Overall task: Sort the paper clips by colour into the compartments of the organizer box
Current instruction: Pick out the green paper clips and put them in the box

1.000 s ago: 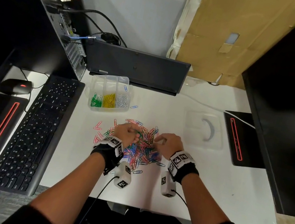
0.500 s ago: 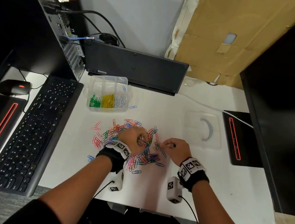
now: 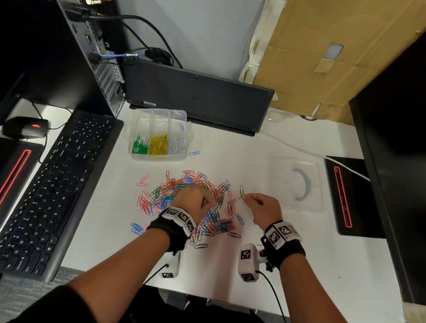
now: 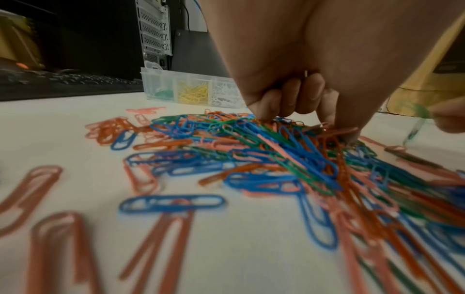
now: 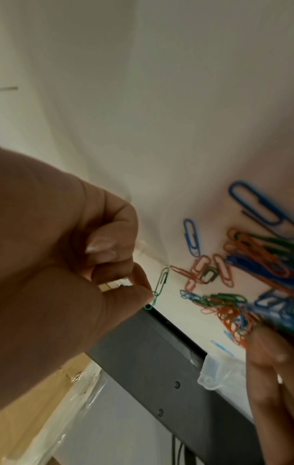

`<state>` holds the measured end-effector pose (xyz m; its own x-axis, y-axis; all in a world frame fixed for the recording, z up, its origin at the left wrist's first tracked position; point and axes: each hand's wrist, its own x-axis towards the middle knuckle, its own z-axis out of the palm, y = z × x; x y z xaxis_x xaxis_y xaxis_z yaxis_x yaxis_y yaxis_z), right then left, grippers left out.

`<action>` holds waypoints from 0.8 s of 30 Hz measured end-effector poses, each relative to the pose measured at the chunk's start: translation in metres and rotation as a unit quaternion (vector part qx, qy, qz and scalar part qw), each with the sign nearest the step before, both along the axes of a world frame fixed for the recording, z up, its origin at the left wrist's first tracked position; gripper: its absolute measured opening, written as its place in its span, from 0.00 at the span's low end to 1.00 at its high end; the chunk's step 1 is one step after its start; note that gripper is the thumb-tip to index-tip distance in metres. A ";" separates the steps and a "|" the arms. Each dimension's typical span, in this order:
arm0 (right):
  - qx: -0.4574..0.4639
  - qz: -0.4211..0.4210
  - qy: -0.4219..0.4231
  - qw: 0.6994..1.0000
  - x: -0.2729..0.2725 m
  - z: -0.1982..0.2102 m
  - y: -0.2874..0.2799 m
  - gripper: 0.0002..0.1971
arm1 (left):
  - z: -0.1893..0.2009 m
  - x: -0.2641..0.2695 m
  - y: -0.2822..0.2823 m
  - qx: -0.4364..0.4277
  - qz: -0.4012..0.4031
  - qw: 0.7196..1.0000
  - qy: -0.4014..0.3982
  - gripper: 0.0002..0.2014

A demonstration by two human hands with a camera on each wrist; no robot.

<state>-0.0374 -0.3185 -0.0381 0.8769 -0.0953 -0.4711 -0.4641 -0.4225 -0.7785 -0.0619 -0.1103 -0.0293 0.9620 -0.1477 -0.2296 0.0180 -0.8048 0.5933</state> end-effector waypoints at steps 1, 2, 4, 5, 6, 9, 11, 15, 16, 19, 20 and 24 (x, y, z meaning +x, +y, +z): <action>-0.020 0.010 0.001 1.000 0.000 -0.003 -0.001 0.09 | -0.001 0.000 0.002 -0.003 0.004 1.000 0.001 0.06; -0.031 0.016 0.004 0.999 0.000 -0.005 -0.001 0.08 | -0.002 0.001 0.004 -0.007 0.006 1.000 0.003 0.07; -0.014 0.017 0.010 1.000 -0.001 -0.006 0.000 0.06 | -0.004 0.003 0.007 -0.018 0.008 1.000 0.006 0.08; 0.018 0.009 0.018 1.000 -0.002 -0.005 0.001 0.06 | -0.004 0.003 0.009 -0.024 0.013 1.000 0.005 0.09; 0.064 -0.009 0.029 0.997 -0.004 -0.004 0.002 0.06 | -0.005 0.004 0.010 -0.031 0.022 0.999 0.002 0.08; 0.234 -0.078 0.064 0.967 -0.009 0.003 0.003 0.06 | -0.005 0.007 0.014 -0.040 0.050 0.998 -0.015 0.07; 0.310 -0.105 0.072 0.942 -0.013 0.008 0.002 0.06 | -0.004 0.009 0.010 -0.040 0.037 0.998 -0.026 0.06; 0.355 -0.129 0.067 0.924 -0.018 0.011 0.001 0.06 | 0.001 0.012 -0.012 -0.016 0.005 1.000 -0.011 0.05; 0.358 -0.133 0.068 0.922 -0.019 0.011 0.001 0.07 | 0.001 0.013 -0.016 -0.003 0.011 1.000 -0.008 0.06; 0.362 -0.148 0.071 0.918 -0.020 0.011 -0.001 0.05 | -0.001 0.014 -0.024 0.028 0.037 0.999 0.011 0.08; 0.356 -0.149 0.066 0.920 -0.020 0.011 -0.002 0.06 | -0.001 0.014 -0.025 0.032 0.042 0.998 0.018 0.08; 0.263 -0.117 0.027 0.957 -0.023 0.011 -0.008 0.14 | 0.000 0.013 -0.028 0.037 0.050 0.997 0.036 0.06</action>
<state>-0.0602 -0.3268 -0.0271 0.8336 -0.0240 -0.5519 -0.5436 0.1419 -0.8273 -0.0488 -0.1382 -0.0291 0.9516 -0.0321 -0.3057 0.1406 -0.8389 0.5258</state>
